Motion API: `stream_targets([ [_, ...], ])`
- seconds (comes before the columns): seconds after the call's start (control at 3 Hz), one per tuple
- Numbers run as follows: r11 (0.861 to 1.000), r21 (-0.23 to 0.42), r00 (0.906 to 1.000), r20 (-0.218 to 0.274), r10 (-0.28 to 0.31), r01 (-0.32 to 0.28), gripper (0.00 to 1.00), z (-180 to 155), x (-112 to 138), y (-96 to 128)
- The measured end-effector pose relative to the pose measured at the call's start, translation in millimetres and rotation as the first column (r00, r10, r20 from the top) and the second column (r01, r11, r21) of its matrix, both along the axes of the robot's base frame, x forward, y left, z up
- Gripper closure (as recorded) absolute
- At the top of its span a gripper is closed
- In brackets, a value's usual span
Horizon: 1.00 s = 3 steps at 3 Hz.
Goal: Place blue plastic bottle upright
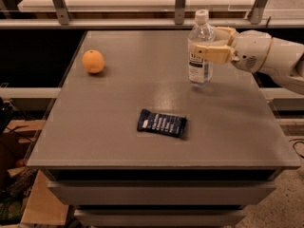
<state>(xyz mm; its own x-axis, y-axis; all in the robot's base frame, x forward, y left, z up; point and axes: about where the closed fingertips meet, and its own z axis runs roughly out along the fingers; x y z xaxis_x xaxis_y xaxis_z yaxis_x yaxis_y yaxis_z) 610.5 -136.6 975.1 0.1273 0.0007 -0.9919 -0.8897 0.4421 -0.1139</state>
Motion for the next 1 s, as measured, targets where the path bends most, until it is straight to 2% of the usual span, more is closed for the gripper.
stream_targets([
  [1.0,0.997,0.072,0.9992,-0.035,0.018,-0.015,0.14,-10.5,3.1,5.1],
])
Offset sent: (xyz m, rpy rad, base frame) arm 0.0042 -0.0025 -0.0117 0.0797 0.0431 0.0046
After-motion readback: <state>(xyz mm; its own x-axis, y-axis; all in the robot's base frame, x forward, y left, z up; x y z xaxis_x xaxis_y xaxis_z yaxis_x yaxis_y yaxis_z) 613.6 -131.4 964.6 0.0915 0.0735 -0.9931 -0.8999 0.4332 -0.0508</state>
